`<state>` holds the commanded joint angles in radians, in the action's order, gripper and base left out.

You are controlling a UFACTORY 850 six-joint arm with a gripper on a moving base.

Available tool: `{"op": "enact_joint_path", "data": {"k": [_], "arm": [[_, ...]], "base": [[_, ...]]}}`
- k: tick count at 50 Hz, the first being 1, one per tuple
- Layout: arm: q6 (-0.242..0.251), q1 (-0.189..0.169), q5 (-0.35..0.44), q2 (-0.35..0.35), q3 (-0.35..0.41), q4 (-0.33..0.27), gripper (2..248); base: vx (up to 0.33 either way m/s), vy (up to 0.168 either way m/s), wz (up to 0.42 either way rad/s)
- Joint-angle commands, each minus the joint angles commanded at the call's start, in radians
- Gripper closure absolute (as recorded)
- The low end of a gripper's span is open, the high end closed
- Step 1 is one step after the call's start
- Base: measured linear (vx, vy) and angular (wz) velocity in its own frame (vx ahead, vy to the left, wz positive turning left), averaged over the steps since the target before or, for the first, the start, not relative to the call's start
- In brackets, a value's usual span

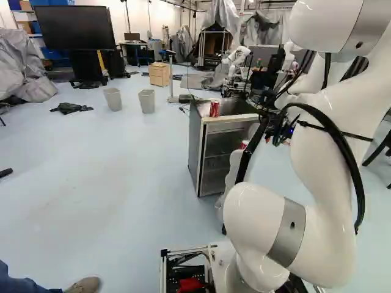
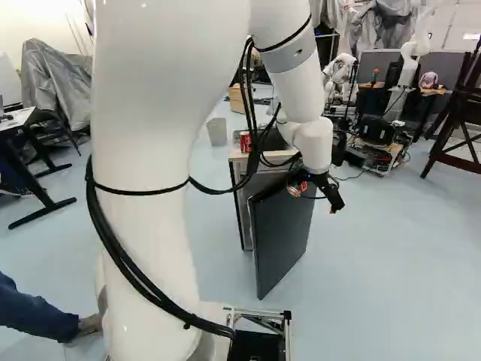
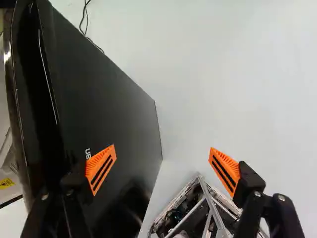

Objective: Grab a drink from the fridge

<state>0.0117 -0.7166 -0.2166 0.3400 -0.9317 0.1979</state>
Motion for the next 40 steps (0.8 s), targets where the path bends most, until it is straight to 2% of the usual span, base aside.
{"op": "enact_joint_path", "data": {"k": [40], "arm": [[0.0, 0.037, 0.0, -0.029, 0.038, 0.0, 3]], "base": [[0.0, 0.0, 0.0]]}}
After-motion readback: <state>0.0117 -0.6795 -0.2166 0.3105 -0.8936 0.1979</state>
